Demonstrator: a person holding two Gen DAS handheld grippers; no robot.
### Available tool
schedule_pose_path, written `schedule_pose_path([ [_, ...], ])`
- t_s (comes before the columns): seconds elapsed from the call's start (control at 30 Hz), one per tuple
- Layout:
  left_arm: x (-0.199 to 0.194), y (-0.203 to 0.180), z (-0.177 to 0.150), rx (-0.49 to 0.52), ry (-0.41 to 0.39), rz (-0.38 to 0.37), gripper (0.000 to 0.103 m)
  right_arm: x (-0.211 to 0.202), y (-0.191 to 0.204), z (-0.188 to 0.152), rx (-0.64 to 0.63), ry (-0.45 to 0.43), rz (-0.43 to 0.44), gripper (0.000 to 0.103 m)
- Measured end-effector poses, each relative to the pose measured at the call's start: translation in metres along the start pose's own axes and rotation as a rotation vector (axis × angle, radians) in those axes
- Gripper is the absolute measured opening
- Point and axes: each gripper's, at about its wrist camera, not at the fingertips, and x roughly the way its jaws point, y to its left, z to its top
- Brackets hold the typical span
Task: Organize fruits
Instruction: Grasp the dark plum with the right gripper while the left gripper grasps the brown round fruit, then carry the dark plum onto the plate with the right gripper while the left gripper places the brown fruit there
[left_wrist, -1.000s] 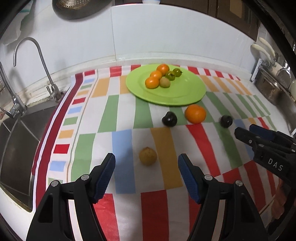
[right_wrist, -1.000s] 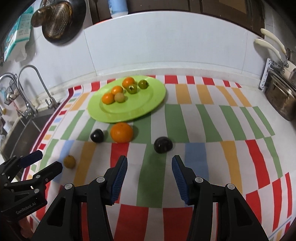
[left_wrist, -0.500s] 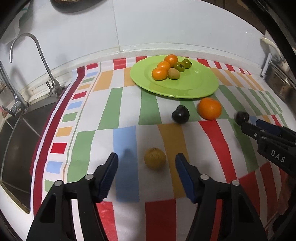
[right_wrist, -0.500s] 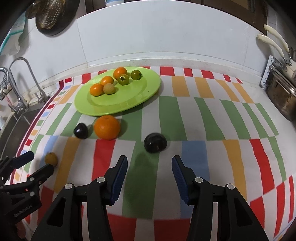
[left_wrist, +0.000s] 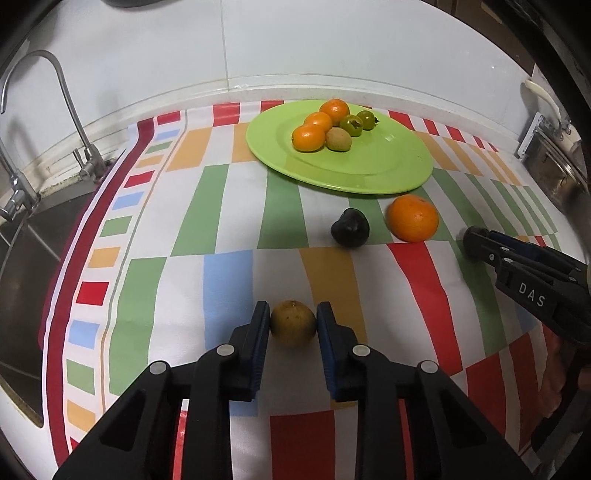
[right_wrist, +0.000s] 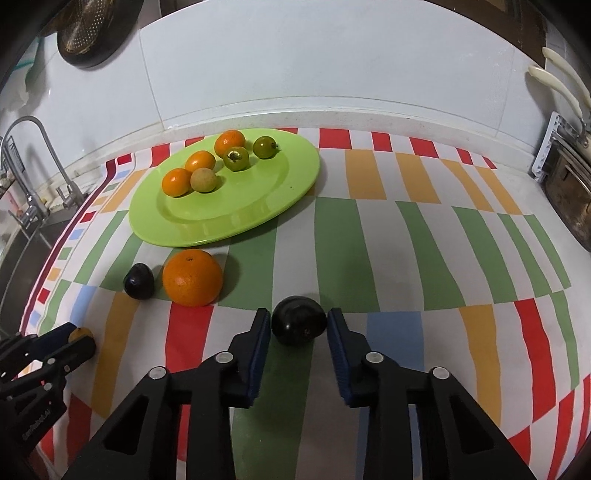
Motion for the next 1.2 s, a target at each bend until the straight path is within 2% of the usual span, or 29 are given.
schedule_pose_path([
  [0.7,-0.039,-0.01,-0.003,0.072,-0.061,-0.095,0.026,-0.056,0.023,-0.023,-0.034,-0.035,0.107,0.032],
  [1.03,-0.062,-0.017,0.015,0.12,-0.134,-0.138,0.026,-0.092,0.028,-0.009,-0.047,-0.112,0.136,0.032],
  [1.2,-0.063,-0.019,0.029,0.142,-0.159,-0.149,0.026,-0.095,0.032,0.005,-0.053,-0.143,0.139,0.032],
])
